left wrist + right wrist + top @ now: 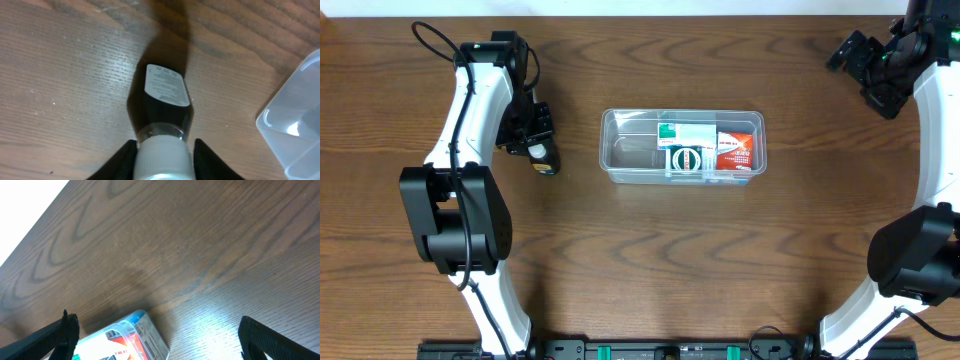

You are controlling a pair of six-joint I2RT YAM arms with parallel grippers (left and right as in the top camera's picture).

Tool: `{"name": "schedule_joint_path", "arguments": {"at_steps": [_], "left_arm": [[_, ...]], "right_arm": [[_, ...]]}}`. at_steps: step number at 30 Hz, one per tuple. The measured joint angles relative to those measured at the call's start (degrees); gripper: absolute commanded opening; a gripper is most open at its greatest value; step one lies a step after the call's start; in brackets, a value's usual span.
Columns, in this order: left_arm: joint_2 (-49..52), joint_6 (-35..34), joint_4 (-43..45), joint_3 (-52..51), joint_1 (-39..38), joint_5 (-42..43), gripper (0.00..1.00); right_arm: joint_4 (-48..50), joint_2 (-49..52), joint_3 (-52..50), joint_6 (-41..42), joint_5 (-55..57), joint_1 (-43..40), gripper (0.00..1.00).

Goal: Pack container
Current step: 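Lift the bottle and lower it upright into the container's left end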

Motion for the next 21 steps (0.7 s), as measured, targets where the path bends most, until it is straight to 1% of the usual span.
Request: {"name": "schedule_joint_path", "arguments": {"at_steps": [9, 13, 17, 21], "left_arm": [[0.0, 0.2, -3.5, 0.1, 0.0, 0.0, 0.27], [-0.4, 0.1, -7.7, 2.8, -0.2, 0.0, 0.25], [-4.6, 0.2, -9.1, 10.0, -1.7, 0.0, 0.24], [-12.3, 0.4, -6.2, 15.0, -7.0, 0.0, 0.24]], "right_arm": [[0.0, 0.0, 0.0, 0.0, 0.0, 0.0, 0.99], [0.0, 0.0, 0.0, 0.0, 0.0, 0.0, 0.99], [0.0, 0.0, 0.0, 0.0, 0.0, 0.0, 0.99], [0.0, 0.0, 0.0, 0.0, 0.0, 0.0, 0.99]]}}
